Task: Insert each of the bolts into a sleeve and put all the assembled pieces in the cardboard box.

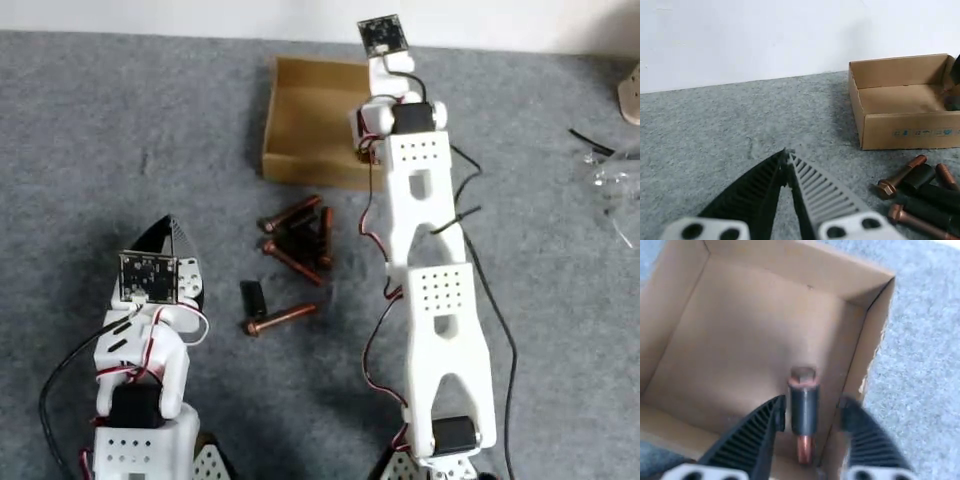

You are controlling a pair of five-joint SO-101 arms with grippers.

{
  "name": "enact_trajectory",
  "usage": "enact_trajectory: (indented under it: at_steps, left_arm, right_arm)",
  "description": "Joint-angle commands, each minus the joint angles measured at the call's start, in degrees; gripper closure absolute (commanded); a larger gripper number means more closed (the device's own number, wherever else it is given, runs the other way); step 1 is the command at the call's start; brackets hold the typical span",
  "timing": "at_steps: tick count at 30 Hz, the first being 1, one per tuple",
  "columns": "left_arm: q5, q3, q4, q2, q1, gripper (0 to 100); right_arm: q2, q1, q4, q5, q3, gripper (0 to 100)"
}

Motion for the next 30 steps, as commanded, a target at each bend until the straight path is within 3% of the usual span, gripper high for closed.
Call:
enact_trajectory:
  at_steps: [1,16,30]
  left_arm:
    - [-0.18,1.1,-1.14,-0.48,-0.31,99]
    - [-0.18,1.1,-1.14,-0.48,-0.31,99]
    - [-0.18,1.1,-1.14,-0.48,-0.31,99]
  right_arm:
    - [-1.89,0.4,2.15,-0.44,-2.86,68.7]
    - [-6.46,-0.4,23.78,-0.44,-19.82,68.8]
    - [-28.09,-2.59,24.4,-4.4,-18.15,68.8]
